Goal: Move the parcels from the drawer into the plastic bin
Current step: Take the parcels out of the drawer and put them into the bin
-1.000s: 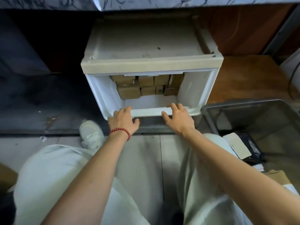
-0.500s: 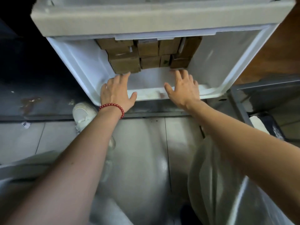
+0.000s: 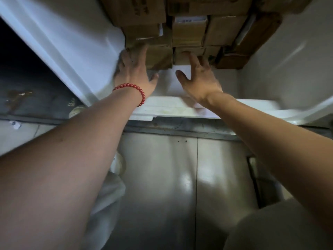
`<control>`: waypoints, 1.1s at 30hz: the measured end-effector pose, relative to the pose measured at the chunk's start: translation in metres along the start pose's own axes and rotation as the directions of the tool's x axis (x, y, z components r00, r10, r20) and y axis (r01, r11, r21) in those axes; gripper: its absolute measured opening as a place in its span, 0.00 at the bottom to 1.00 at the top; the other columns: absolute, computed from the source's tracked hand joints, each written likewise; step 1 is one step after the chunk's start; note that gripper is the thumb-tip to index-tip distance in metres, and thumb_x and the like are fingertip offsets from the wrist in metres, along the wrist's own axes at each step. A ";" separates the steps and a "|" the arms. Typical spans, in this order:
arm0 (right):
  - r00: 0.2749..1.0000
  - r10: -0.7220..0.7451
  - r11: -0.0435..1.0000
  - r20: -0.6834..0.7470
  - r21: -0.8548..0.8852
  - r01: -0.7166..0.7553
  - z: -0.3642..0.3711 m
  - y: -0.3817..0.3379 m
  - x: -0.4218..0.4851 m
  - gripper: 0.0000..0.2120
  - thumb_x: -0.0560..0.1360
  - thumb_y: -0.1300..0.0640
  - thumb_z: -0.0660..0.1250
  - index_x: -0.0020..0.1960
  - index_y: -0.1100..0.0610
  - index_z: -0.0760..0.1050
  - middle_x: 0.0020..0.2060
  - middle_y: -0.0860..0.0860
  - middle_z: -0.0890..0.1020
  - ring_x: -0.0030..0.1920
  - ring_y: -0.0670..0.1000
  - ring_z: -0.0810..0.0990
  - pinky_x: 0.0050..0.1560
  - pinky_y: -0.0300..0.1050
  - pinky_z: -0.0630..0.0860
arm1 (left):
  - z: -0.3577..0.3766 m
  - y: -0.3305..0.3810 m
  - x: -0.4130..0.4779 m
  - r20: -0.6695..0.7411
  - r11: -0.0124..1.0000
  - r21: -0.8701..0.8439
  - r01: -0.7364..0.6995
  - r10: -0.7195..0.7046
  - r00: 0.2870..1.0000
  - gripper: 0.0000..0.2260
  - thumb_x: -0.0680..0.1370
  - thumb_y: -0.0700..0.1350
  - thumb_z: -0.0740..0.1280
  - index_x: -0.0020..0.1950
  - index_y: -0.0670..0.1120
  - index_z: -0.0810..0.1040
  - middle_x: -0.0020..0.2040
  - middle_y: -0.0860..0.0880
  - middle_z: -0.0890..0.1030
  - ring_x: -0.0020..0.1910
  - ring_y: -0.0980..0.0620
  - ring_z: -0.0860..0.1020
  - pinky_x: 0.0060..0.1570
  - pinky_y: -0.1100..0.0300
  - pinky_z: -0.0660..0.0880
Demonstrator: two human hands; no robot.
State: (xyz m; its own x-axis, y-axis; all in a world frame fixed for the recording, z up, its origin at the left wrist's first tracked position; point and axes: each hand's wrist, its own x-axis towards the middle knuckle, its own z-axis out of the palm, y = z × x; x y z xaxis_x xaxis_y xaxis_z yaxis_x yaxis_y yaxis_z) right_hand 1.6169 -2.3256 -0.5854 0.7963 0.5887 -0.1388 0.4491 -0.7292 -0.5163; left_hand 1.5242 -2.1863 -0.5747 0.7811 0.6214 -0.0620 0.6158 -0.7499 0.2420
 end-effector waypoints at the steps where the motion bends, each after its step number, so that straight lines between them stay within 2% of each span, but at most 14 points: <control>1: 1.000 -0.029 0.999 0.000 0.029 0.029 0.004 -0.002 0.005 0.28 0.81 0.44 0.57 0.78 0.47 0.52 0.75 0.58 0.60 0.71 0.62 0.66 0.66 0.56 0.68 | 0.001 0.001 0.002 0.001 1.000 0.003 -0.013 0.013 1.000 0.34 0.78 0.56 0.63 0.77 0.57 0.45 0.77 0.39 0.49 0.75 0.36 0.54 0.70 0.44 0.60; 3: 0.998 -0.068 0.993 0.006 0.097 0.067 0.009 -0.006 0.014 0.27 0.81 0.47 0.58 0.77 0.45 0.53 0.72 0.60 0.62 0.69 0.62 0.68 0.65 0.54 0.68 | 0.005 0.002 0.005 0.002 0.999 0.021 -0.030 0.030 1.000 0.36 0.78 0.54 0.64 0.77 0.58 0.44 0.77 0.38 0.48 0.74 0.35 0.55 0.69 0.45 0.63; 6: 0.998 -0.063 0.973 0.013 0.225 0.058 0.014 -0.012 0.030 0.28 0.81 0.50 0.58 0.78 0.46 0.52 0.71 0.60 0.64 0.68 0.62 0.69 0.64 0.50 0.67 | 0.011 0.002 0.004 -0.042 1.000 -0.017 -0.001 0.000 0.999 0.38 0.77 0.50 0.67 0.78 0.52 0.44 0.76 0.38 0.49 0.73 0.37 0.58 0.68 0.47 0.66; 10: 0.998 0.062 0.897 0.016 0.438 -0.062 0.018 -0.018 0.047 0.24 0.82 0.48 0.55 0.76 0.51 0.56 0.68 0.54 0.72 0.66 0.57 0.71 0.57 0.43 0.67 | 0.010 0.001 0.007 -0.106 0.995 -0.098 0.023 -0.033 0.994 0.38 0.76 0.47 0.66 0.78 0.49 0.46 0.75 0.40 0.53 0.71 0.39 0.63 0.66 0.49 0.69; 11: 0.994 0.106 0.861 0.031 0.496 -0.108 0.019 -0.019 0.051 0.24 0.82 0.45 0.56 0.75 0.51 0.57 0.68 0.54 0.72 0.66 0.56 0.72 0.59 0.43 0.69 | 0.010 -0.001 0.007 -0.101 0.995 -0.095 0.006 -0.016 0.995 0.37 0.76 0.47 0.66 0.78 0.50 0.46 0.75 0.40 0.53 0.70 0.39 0.64 0.65 0.49 0.69; 13: 0.982 0.172 0.797 0.078 0.576 -0.185 0.024 -0.021 0.055 0.30 0.79 0.39 0.57 0.76 0.52 0.57 0.71 0.53 0.70 0.68 0.56 0.70 0.67 0.51 0.70 | 0.010 -0.006 0.005 -0.090 0.996 -0.070 -0.047 0.040 0.995 0.38 0.76 0.45 0.67 0.78 0.52 0.46 0.74 0.40 0.53 0.70 0.38 0.65 0.65 0.48 0.69; 16: 0.960 0.229 0.716 0.161 0.640 -0.278 0.035 -0.027 0.058 0.37 0.77 0.34 0.58 0.77 0.53 0.54 0.73 0.53 0.68 0.70 0.56 0.68 0.70 0.55 0.68 | 0.011 -0.012 0.005 -0.133 0.992 -0.053 -0.113 0.105 0.986 0.36 0.76 0.44 0.67 0.78 0.52 0.49 0.74 0.40 0.53 0.70 0.39 0.64 0.67 0.50 0.68; 20: 0.962 0.200 0.633 0.184 0.725 -0.270 0.048 -0.034 0.062 0.37 0.77 0.36 0.61 0.77 0.54 0.54 0.74 0.53 0.66 0.71 0.56 0.67 0.71 0.56 0.66 | 0.007 -0.015 0.014 -0.223 0.974 -0.023 -0.223 0.213 0.951 0.32 0.76 0.45 0.65 0.77 0.52 0.54 0.75 0.42 0.55 0.74 0.41 0.56 0.70 0.47 0.63; 25: 0.980 0.101 0.611 0.171 0.767 -0.196 0.050 -0.024 0.066 0.40 0.76 0.38 0.64 0.78 0.57 0.51 0.75 0.52 0.64 0.72 0.55 0.66 0.72 0.55 0.65 | 0.007 -0.015 0.022 -0.216 0.970 -0.085 -0.227 0.204 0.955 0.32 0.78 0.37 0.60 0.78 0.55 0.53 0.78 0.49 0.50 0.77 0.45 0.49 0.74 0.50 0.57; 28: 0.965 0.129 0.538 0.228 0.802 -0.261 0.049 -0.026 0.072 0.42 0.75 0.35 0.62 0.79 0.55 0.51 0.76 0.52 0.63 0.73 0.55 0.65 0.69 0.51 0.67 | 0.007 -0.015 0.023 -0.201 0.970 -0.108 -0.216 0.192 0.961 0.32 0.78 0.34 0.58 0.78 0.55 0.52 0.79 0.50 0.48 0.77 0.46 0.48 0.74 0.51 0.55; 33: 0.959 0.132 0.462 0.251 0.840 -0.284 0.049 -0.034 0.075 0.36 0.78 0.40 0.61 0.78 0.56 0.53 0.73 0.54 0.68 0.70 0.55 0.69 0.64 0.49 0.68 | -0.001 -0.015 0.029 -0.175 0.963 -0.140 -0.229 0.203 0.963 0.23 0.83 0.43 0.52 0.78 0.54 0.55 0.79 0.51 0.50 0.77 0.48 0.49 0.75 0.50 0.52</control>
State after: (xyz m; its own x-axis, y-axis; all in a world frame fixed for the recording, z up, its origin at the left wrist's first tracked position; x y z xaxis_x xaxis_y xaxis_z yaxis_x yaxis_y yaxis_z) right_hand 1.6418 -2.2397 -0.6197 0.7209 0.5562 -0.4134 -0.3587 -0.2109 -0.9093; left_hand 1.5378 -2.1569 -0.5787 0.8593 0.4861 0.1593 0.4001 -0.8328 0.3826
